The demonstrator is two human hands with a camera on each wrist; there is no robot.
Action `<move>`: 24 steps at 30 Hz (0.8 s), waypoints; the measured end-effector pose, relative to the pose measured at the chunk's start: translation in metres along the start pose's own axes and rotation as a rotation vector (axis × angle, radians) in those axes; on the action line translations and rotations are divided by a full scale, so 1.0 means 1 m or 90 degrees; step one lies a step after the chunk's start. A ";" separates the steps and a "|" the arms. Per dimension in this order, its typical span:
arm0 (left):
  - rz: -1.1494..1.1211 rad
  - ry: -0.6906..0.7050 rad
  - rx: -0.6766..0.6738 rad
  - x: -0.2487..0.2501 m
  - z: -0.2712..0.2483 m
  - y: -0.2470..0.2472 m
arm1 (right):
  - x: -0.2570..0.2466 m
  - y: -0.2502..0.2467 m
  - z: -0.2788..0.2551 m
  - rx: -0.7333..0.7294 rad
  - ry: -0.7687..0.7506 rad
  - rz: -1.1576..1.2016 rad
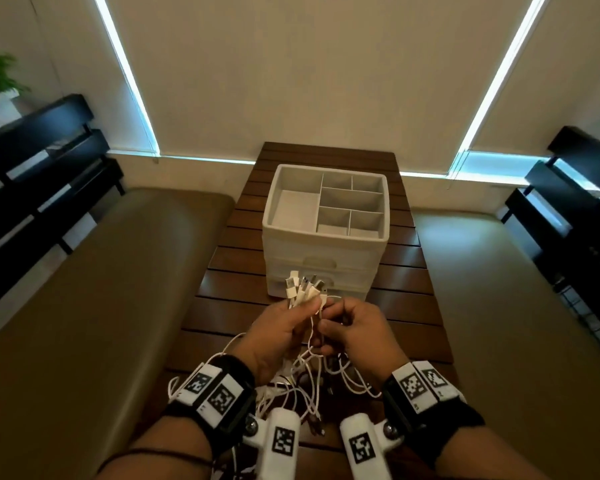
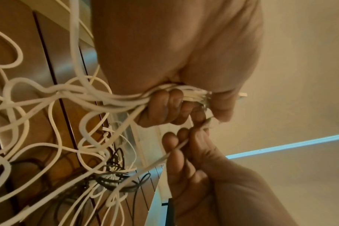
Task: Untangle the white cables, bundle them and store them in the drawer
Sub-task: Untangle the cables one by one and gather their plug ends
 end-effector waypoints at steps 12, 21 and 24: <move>-0.032 0.047 0.189 0.000 0.017 0.000 | 0.023 0.011 -0.010 -0.083 -0.004 -0.111; -0.179 0.095 0.240 0.061 0.003 -0.024 | 0.032 -0.018 0.014 -0.164 -0.063 -0.334; -0.160 0.139 0.207 0.109 -0.018 -0.055 | 0.042 -0.044 0.026 -0.089 -0.034 -0.376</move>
Point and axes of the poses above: each hand's wrist, its own z-axis towards the middle knuckle, its own y-axis out of the palm, x = y × z, the point moved 3 cm from there along z, towards the middle knuckle, and after that the axes turned 9 degrees about x, right-handed, at the moved point
